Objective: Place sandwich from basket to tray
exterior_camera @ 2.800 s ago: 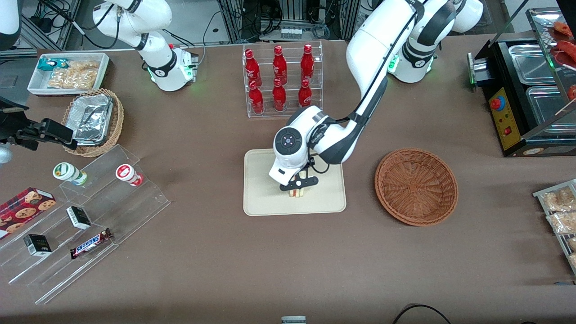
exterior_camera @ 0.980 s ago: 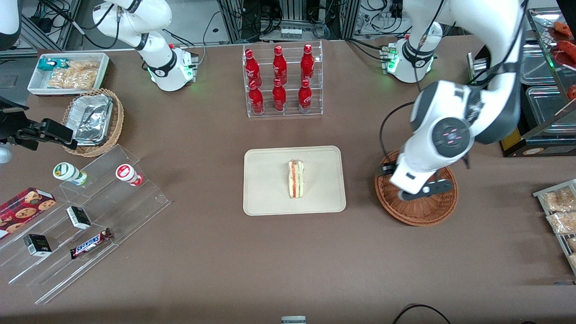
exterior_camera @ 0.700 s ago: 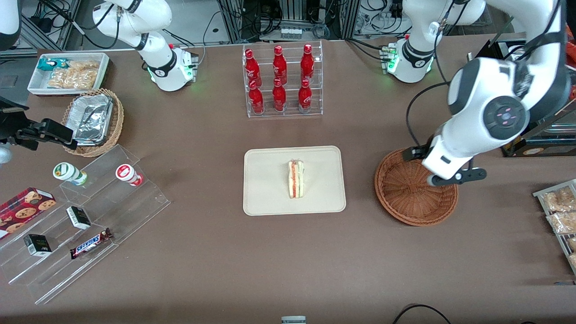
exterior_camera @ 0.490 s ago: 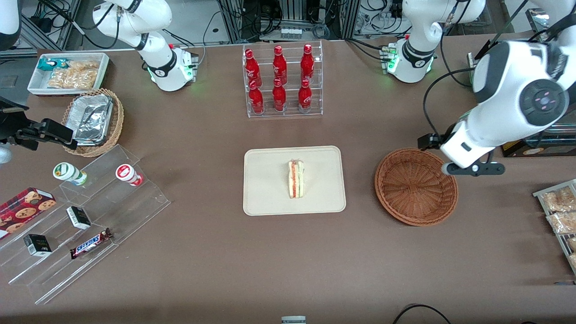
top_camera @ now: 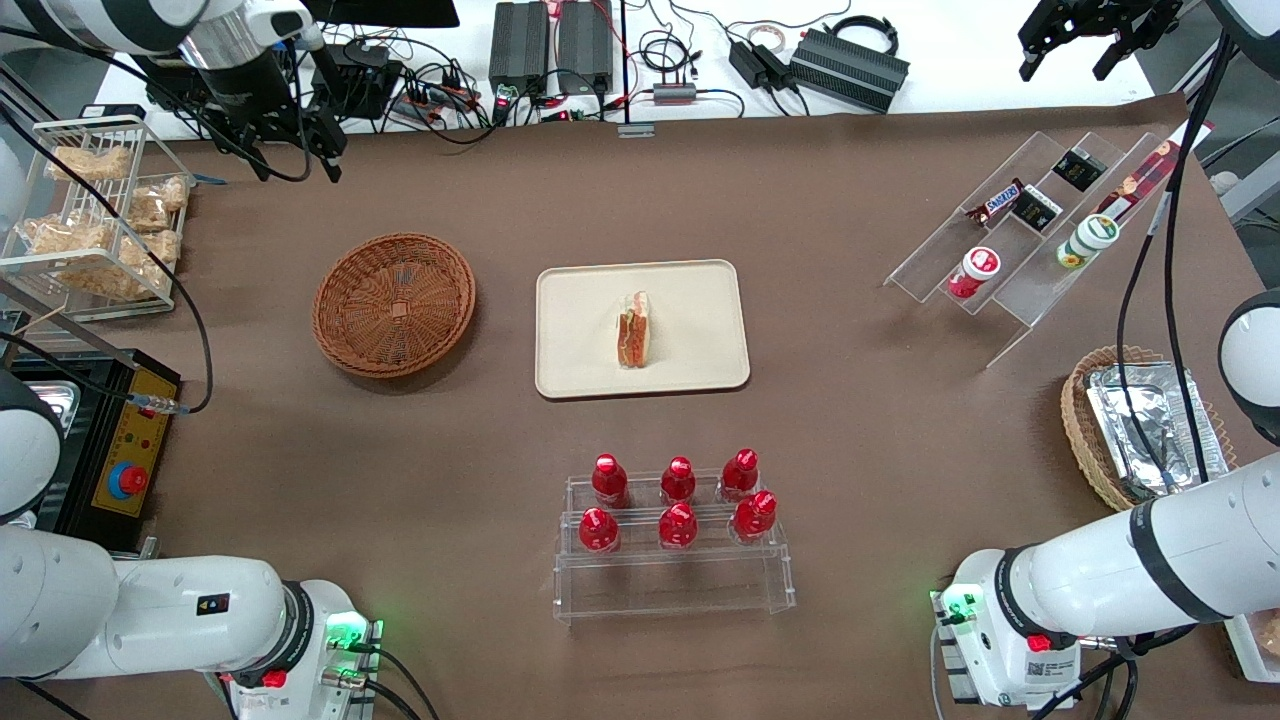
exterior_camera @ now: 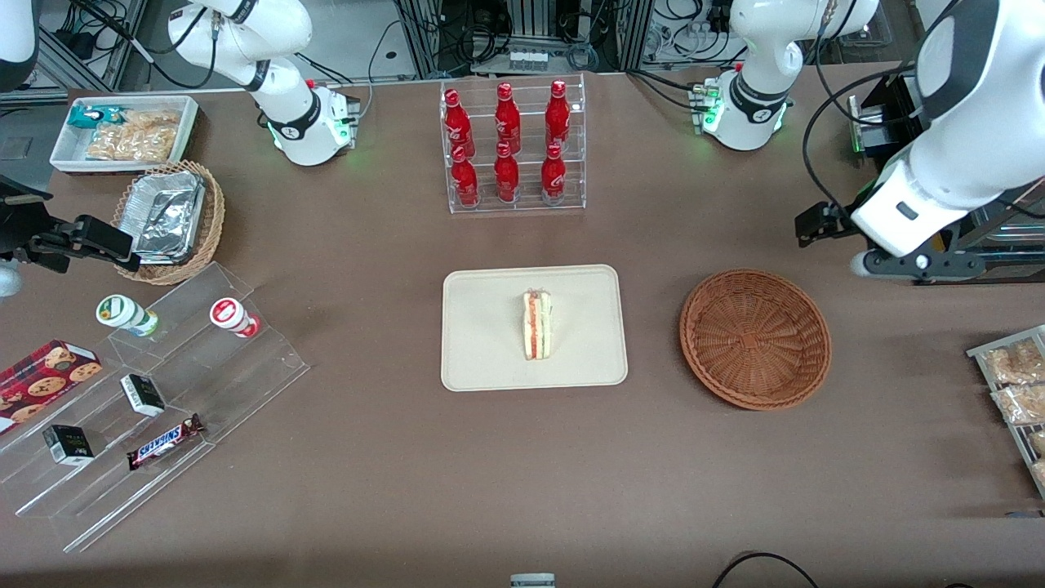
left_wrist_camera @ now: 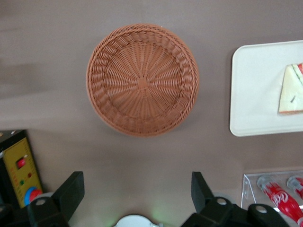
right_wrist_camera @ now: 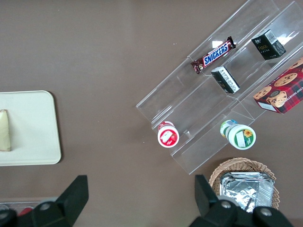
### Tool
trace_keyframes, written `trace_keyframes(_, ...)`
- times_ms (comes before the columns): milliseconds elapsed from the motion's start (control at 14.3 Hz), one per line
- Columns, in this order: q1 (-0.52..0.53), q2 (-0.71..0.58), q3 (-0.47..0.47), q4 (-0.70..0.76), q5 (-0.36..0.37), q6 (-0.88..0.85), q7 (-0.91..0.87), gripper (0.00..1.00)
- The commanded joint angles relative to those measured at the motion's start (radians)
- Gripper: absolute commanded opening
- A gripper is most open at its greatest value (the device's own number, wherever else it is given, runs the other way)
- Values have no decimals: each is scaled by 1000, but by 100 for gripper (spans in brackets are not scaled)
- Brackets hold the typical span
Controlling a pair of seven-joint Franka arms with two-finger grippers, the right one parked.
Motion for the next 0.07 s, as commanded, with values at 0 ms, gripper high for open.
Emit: trace_keyframes(0,36,10,-12,90,8,-77,15,100)
